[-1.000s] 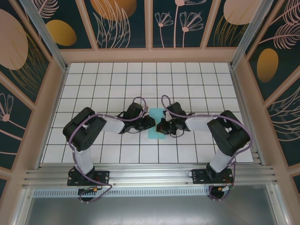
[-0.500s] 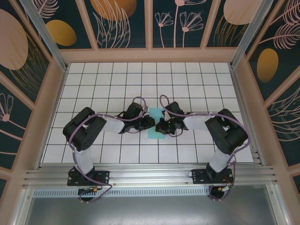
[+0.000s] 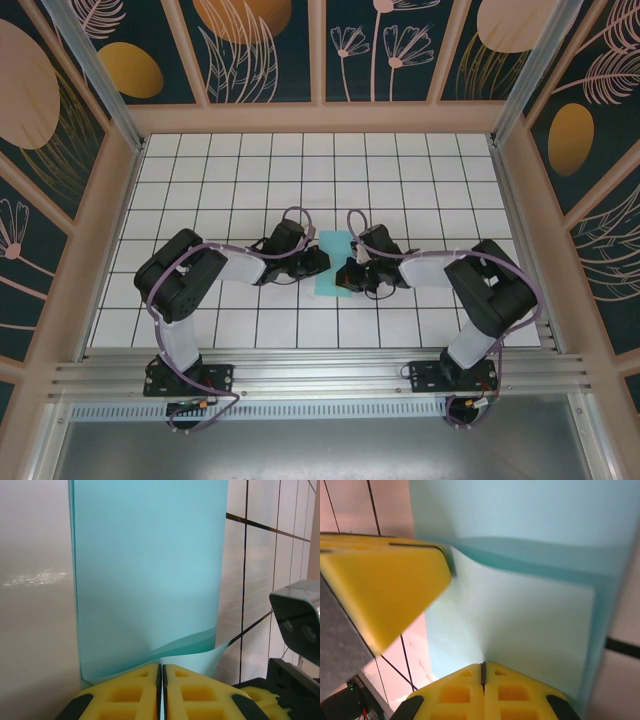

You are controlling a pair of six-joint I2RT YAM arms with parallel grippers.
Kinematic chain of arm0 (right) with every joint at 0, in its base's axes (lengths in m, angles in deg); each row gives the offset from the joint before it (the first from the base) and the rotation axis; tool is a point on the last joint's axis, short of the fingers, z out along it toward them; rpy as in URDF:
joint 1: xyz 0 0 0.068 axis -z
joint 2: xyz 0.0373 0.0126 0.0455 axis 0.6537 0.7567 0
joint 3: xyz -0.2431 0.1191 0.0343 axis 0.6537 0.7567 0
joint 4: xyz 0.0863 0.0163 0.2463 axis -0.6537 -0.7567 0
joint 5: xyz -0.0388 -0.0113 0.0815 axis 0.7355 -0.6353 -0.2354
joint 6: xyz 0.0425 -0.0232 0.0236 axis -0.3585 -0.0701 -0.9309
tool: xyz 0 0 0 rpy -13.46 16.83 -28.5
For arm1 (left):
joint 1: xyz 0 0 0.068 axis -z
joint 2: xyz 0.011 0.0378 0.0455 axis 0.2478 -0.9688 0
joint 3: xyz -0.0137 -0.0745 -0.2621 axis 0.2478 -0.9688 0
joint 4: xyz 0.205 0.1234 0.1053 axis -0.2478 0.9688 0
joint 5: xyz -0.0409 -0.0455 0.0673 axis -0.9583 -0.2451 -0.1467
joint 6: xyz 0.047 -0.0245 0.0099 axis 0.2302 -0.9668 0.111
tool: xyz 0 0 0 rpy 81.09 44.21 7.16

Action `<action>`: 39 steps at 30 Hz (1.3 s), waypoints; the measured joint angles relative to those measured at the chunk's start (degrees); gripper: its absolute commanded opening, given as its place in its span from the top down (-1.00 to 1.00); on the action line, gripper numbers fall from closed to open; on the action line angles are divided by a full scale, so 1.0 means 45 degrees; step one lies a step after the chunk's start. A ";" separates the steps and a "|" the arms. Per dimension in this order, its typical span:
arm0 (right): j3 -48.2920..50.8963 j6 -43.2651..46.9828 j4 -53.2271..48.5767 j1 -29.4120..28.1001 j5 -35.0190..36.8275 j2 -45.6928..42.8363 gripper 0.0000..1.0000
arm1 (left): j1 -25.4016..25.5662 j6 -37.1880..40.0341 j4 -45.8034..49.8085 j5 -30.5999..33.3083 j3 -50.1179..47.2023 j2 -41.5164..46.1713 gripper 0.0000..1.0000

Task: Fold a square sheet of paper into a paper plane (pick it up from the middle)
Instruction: Fold the triangle a second time at the center of the table.

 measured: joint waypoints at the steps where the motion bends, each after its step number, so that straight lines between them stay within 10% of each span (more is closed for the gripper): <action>1: 0.0199 -0.0063 0.0053 0.0029 -0.0010 -0.0160 0.93 | 0.0010 0.0000 0.0005 0.0024 0.0000 0.0000 0.72; 24: 0.1316 -0.0408 -0.0782 0.0355 -0.0141 -0.2302 0.92 | 0.0029 0.0000 0.0000 0.0058 0.0000 -0.0005 0.70; 39: -0.1141 -0.0495 -0.0403 0.0262 -0.0039 0.0690 0.94 | 0.0029 -0.0005 0.0000 -0.0063 0.0039 -0.0044 0.69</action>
